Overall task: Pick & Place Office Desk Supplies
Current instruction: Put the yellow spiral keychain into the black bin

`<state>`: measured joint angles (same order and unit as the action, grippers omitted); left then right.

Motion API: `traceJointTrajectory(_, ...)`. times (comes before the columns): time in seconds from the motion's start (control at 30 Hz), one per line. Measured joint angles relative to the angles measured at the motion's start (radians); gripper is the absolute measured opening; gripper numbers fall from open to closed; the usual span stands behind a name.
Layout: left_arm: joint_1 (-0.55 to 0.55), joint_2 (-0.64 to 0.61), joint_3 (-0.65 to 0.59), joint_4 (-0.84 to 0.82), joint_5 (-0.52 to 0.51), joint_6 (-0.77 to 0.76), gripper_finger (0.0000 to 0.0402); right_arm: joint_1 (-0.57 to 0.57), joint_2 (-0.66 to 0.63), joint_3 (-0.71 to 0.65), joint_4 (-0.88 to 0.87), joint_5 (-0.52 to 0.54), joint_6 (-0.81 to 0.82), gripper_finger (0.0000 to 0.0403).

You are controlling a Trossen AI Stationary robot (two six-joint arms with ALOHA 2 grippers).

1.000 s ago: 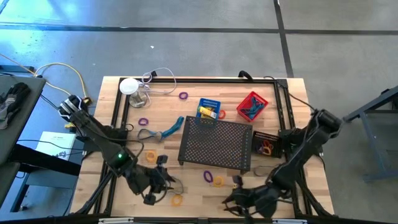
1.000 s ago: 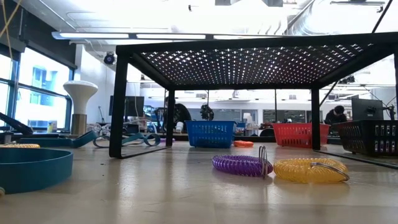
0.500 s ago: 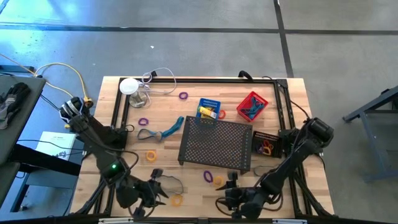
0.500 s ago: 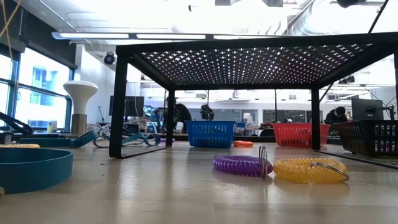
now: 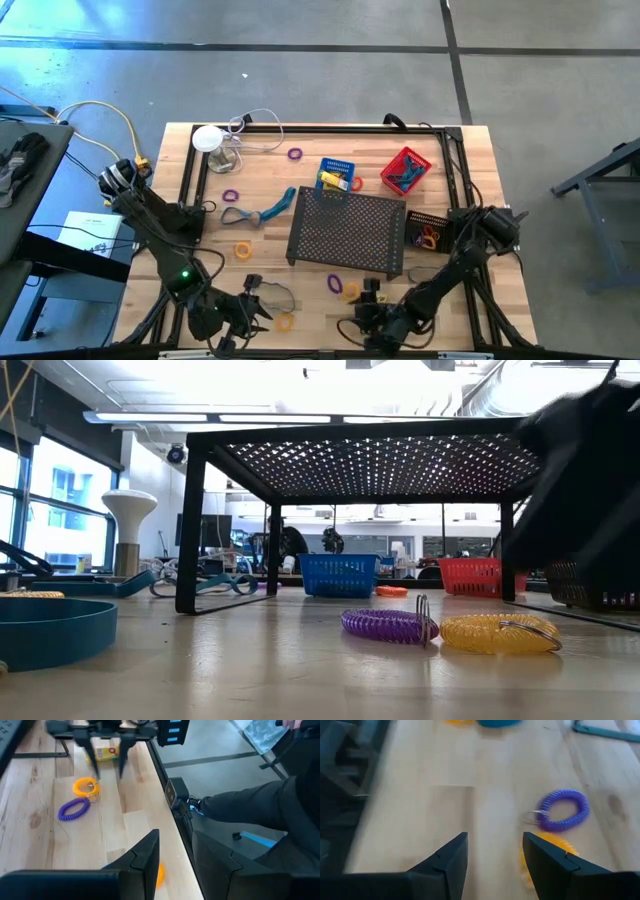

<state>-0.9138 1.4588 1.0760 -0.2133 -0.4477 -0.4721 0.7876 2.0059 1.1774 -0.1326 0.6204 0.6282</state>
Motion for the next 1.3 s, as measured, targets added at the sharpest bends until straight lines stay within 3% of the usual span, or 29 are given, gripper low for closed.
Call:
traceJointTrajectory(0.33, 0.008, 0.044, 0.000, 0.053, 0.005, 0.000, 0.0113, -0.053, 0.014, 0.000, -0.056, -0.040, 0.009, 0.0181)
traceJointTrajectory(0.57, 0.008, 0.044, 0.000, 0.054, 0.007, 0.046, 0.0113, -0.071, 0.012, 0.004, -0.208, -0.084, 0.136, 0.0181)
traceJointTrajectory(0.73, 0.008, 0.044, 0.000, 0.054, 0.006, 0.057, 0.0113, -0.099, 0.013, 0.005, -0.217, -0.204, 0.148, 0.0173)
traceJointTrajectory(0.87, 0.008, 0.044, 0.000, 0.054, 0.006, 0.057, 0.0113, -0.121, 0.041, 0.008, -0.222, -0.298, 0.169, 0.0134)
traceJointTrajectory(1.07, 0.008, 0.043, 0.000, 0.054, 0.006, 0.056, 0.0113, -0.127, 0.045, 0.010, -0.214, -0.327, 0.159, 0.0022)
traceJointTrajectory(1.3, 0.007, 0.043, 0.000, 0.053, 0.006, 0.060, 0.0113, -0.050, -0.043, 0.087, -0.292, -0.395, 0.198, 0.0007)
